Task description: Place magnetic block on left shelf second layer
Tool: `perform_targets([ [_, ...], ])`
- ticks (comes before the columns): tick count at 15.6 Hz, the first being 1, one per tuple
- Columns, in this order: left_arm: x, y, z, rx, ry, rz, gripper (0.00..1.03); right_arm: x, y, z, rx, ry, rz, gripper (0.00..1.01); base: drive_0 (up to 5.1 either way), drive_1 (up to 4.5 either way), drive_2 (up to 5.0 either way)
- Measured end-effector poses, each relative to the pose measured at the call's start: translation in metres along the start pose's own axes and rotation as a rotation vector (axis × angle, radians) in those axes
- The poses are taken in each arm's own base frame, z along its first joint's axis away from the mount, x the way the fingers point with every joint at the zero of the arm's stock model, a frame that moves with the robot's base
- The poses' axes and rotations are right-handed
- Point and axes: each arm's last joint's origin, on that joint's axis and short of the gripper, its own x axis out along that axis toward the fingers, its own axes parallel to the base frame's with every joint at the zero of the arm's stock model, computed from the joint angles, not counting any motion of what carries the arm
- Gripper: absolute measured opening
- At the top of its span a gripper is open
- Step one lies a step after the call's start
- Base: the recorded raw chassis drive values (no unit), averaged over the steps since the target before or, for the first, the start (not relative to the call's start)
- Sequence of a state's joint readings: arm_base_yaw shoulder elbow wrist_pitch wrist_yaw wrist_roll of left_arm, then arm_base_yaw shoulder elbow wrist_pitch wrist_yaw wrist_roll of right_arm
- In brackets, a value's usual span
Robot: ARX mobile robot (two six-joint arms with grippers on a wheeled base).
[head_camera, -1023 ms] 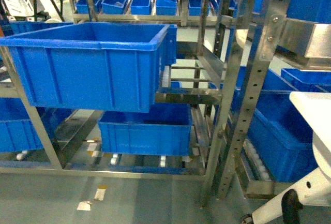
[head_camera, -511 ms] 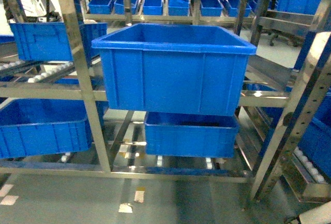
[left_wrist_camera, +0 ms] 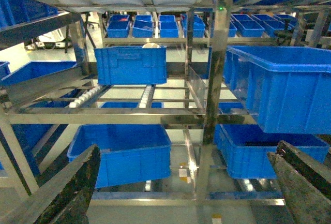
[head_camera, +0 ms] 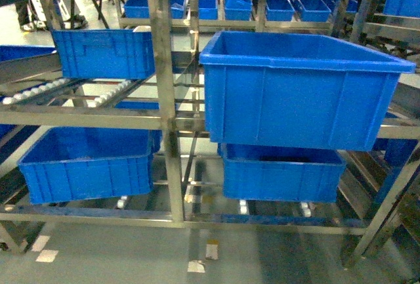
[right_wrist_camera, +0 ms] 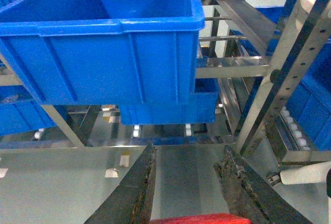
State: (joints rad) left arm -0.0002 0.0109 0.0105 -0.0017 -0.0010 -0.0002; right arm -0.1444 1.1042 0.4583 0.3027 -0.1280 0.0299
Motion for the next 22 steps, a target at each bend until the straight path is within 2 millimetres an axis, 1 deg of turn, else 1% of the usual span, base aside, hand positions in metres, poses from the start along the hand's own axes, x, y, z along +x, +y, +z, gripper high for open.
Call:
perform_targets([
  [22,0.0000,0.0000,-0.0004,0.000,0.004,-0.001,0.98,0.0000,0.0001,0.0003,-0.001,-0.003,0.001,0.32,-5.0,2.48,2.5],
])
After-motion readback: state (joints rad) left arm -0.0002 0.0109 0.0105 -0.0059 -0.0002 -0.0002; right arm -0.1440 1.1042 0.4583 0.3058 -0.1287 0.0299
